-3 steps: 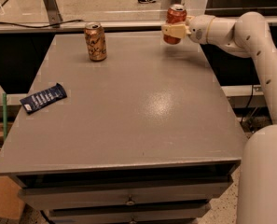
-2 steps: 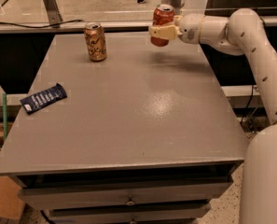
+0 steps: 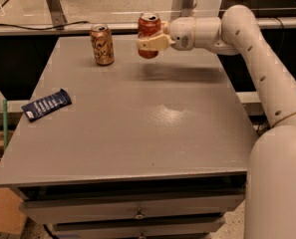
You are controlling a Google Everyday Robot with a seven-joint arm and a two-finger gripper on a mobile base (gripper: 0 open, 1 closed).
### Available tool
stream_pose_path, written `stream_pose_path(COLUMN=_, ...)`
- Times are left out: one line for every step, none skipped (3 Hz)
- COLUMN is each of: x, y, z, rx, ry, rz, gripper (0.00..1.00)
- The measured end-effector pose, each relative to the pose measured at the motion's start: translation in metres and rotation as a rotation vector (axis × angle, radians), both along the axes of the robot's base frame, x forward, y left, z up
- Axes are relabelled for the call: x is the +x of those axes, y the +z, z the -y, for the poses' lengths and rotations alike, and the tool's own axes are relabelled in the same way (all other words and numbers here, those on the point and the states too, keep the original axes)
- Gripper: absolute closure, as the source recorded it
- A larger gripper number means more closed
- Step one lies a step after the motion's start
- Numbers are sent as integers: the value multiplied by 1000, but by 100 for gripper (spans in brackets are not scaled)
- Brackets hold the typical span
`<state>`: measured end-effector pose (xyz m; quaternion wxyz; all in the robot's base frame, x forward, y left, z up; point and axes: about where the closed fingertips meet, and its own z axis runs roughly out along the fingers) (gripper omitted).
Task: Move coke can near orange can
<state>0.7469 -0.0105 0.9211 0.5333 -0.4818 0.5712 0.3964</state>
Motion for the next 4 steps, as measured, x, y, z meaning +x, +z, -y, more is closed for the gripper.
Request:
stream_pose_path(x=4, y=-8, z=-29, rx=-53, ry=38, rz=40, gripper=100)
stream_pose_path(x=22, y=-19, z=-47, rx=-96, ry=12, rz=55, gripper=100)
stream_pose_path(x=43, y=-33, z=-53, rx=-126, ry=-46, rz=45, gripper=100)
stream_pose_path(x=54, y=-38, z=-62, rx=-126, ry=-86, rz=23, gripper=100)
